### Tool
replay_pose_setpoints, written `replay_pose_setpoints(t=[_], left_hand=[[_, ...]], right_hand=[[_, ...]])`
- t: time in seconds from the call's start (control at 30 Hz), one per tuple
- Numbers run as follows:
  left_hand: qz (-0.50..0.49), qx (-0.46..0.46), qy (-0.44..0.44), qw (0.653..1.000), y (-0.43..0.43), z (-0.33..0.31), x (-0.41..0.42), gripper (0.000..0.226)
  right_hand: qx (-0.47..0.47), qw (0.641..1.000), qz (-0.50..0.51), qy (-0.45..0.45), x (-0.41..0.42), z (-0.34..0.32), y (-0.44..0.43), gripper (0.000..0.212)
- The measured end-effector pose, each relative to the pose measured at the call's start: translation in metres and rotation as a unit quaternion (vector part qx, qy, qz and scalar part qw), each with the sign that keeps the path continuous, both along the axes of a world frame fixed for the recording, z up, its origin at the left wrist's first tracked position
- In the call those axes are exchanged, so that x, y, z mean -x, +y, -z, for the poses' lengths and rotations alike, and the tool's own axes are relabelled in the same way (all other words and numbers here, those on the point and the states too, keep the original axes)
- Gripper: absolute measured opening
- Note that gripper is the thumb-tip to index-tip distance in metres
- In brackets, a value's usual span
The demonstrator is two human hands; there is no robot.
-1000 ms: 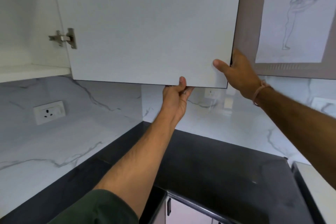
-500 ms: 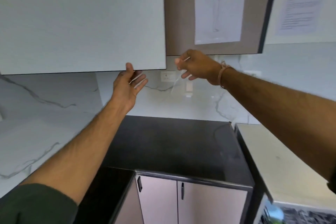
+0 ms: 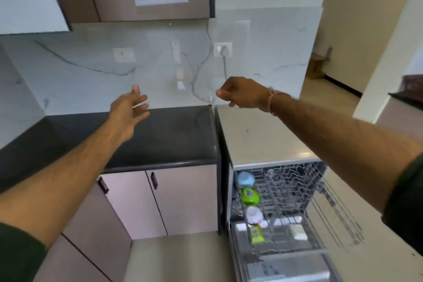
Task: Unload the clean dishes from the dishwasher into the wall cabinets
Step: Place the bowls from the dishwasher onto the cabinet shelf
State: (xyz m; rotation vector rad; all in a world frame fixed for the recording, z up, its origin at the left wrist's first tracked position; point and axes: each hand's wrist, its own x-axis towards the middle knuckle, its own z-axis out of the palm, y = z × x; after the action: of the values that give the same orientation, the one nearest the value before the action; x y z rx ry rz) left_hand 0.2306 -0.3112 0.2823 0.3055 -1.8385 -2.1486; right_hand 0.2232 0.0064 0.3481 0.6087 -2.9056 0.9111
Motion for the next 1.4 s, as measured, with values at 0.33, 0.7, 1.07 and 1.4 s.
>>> replay_pose_setpoints(t=[0.33,0.7,1.07,1.4], left_hand=[[0.097,0.097,-0.146,0.98,0.173,0.173,-0.032,0.021],[0.242,0.19,-0.293,0.906,0.296,0.345,-0.01,0.026],[0.288,0.36,-0.329,0.824,0.377,0.476,0.011,0.041],[0.103,0.404,-0.352,0.838,0.419,0.547,0.083,0.083]], right_hand=[[-0.015,0.993,0.028,-0.111,-0.014,0.154,0.136,0.038],[-0.029,0.963,0.085,-0.254,0.012,0.327,0.242,0.028],[-0.05,0.917,0.104,-0.381,0.04,0.495,0.311,0.031],[0.002,0.937,0.014,-0.35,0.135,0.582,0.254,0.04]])
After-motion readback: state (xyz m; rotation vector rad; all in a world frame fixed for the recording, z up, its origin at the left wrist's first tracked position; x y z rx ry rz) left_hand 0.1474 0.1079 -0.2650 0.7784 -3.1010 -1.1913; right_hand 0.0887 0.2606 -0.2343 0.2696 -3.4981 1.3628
